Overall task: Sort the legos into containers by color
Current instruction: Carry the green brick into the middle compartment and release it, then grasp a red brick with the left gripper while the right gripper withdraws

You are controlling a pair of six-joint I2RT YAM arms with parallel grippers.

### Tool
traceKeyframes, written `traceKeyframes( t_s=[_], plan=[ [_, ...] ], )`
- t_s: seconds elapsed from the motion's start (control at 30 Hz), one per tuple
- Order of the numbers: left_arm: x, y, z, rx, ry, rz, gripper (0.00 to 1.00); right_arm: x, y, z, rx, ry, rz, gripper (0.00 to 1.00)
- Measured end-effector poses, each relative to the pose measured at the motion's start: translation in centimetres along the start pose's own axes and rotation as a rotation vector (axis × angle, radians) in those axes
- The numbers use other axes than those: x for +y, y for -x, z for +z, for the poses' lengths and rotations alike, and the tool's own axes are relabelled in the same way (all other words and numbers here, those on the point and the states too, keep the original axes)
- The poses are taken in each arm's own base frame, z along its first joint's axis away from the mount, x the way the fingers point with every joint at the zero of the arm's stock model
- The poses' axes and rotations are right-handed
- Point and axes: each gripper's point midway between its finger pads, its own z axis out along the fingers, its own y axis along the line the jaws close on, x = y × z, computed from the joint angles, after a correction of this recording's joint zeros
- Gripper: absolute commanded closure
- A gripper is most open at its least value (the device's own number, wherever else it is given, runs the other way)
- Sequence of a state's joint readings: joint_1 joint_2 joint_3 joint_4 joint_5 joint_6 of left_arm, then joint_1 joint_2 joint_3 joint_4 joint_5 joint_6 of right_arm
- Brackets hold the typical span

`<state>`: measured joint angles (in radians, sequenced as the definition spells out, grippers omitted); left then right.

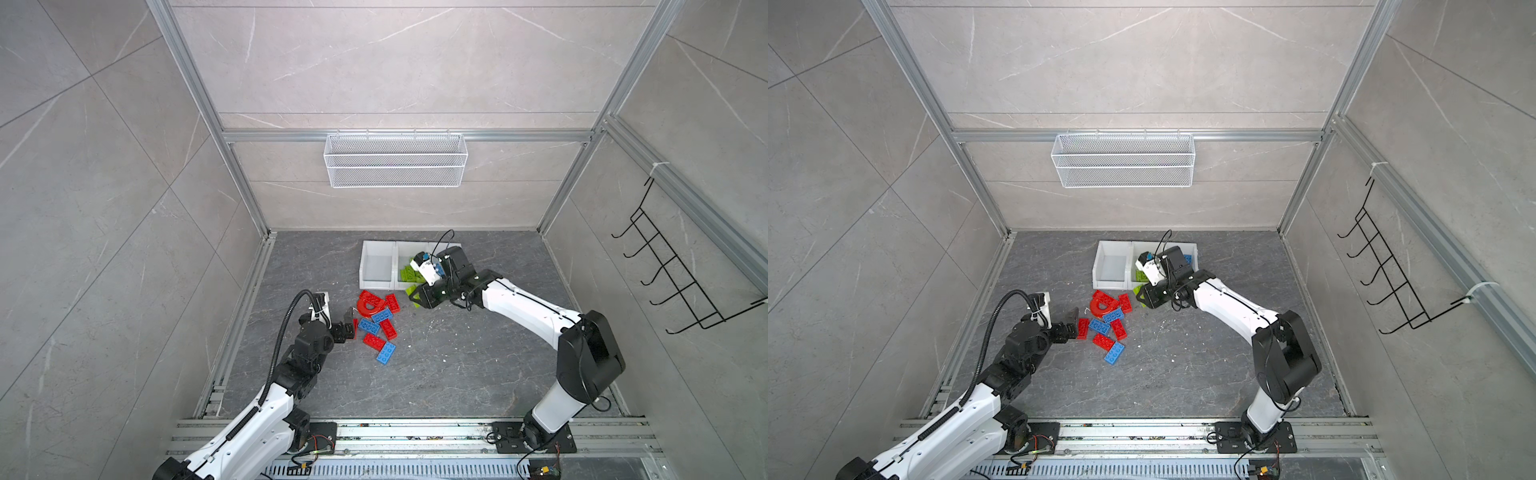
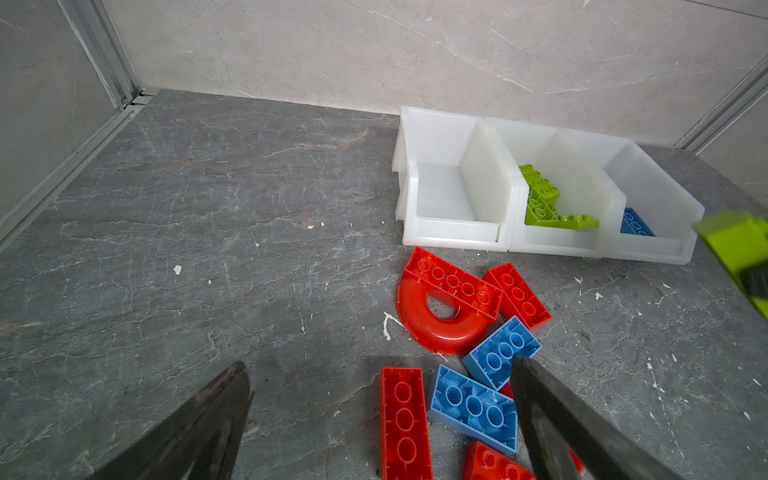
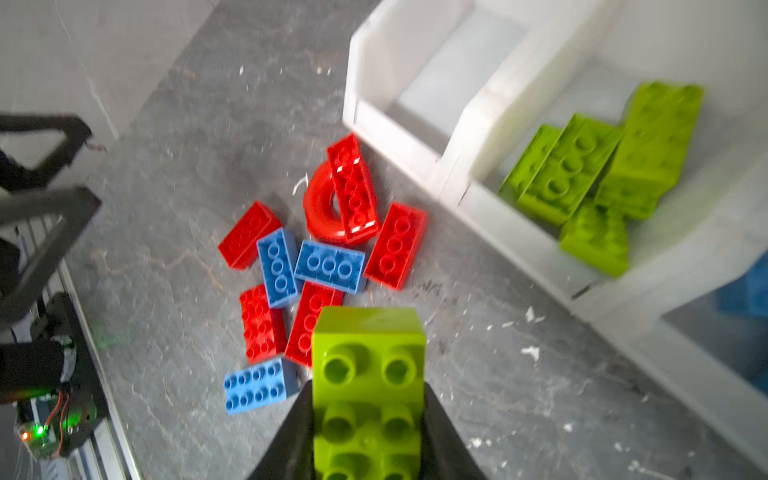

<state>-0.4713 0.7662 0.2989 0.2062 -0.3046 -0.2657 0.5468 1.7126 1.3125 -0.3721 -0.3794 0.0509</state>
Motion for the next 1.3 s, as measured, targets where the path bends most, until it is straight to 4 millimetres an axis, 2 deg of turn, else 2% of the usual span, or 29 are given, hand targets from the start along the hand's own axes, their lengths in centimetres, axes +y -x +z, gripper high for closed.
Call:
traceKeyframes(
  t_s=[0.07,0.2,0.33,0.47,0.63,0.8,0.87,0.97,1.07,1.13,1.2,1.3],
  plan=[
    [0.0,-0.1,0.1,0.004,0.001,0.001,0.00,-1.2,2.1,0.2,-0.033,-0.012,0.029,0.90],
    [0.0,-0.2,0.1,0.006,0.001,0.002,0.00,-4.3,4.5,1.3,-0.061,-0.049,0.101,0.90],
    [0.0,-0.2,0.1,0.006,0.000,0.001,0.00,-7.7,5.5,2.8,-0.054,-0.112,0.165,0.90],
    [-0.4,-0.4,0.2,0.015,-0.022,0.002,0.00,-10.0,6.2,4.4,-0.043,-0.158,0.211,0.89],
    [-0.7,-1.0,0.4,0.040,-0.036,0.007,0.00,-11.2,6.5,5.9,-0.032,-0.175,0.255,0.80],
    [-0.7,-1.6,0.7,0.064,-0.038,0.010,0.00,-11.8,7.5,6.9,-0.041,-0.181,0.274,0.51],
    [-0.7,-1.9,0.8,0.074,-0.035,0.012,0.00,-11.8,7.5,6.9,-0.041,-0.183,0.282,0.44],
    [-0.7,-2.2,1.0,0.090,-0.031,0.016,0.00,-11.9,7.8,6.7,-0.045,-0.190,0.279,0.40],
    [-0.9,-1.9,1.2,0.099,-0.037,0.017,0.00,-11.5,7.1,5.9,-0.057,-0.193,0.274,0.38],
    [-1.3,-1.7,1.3,0.113,-0.046,0.019,0.00,-10.6,5.7,4.3,-0.076,-0.188,0.271,0.37],
    [-1.5,-1.2,1.5,0.135,-0.046,0.024,0.01,-9.0,4.2,1.5,-0.123,-0.169,0.272,0.37],
    [-2.0,-0.4,1.8,0.198,-0.043,0.035,0.04,-5.8,3.1,-3.8,-0.266,-0.119,0.261,0.36]
  ],
)
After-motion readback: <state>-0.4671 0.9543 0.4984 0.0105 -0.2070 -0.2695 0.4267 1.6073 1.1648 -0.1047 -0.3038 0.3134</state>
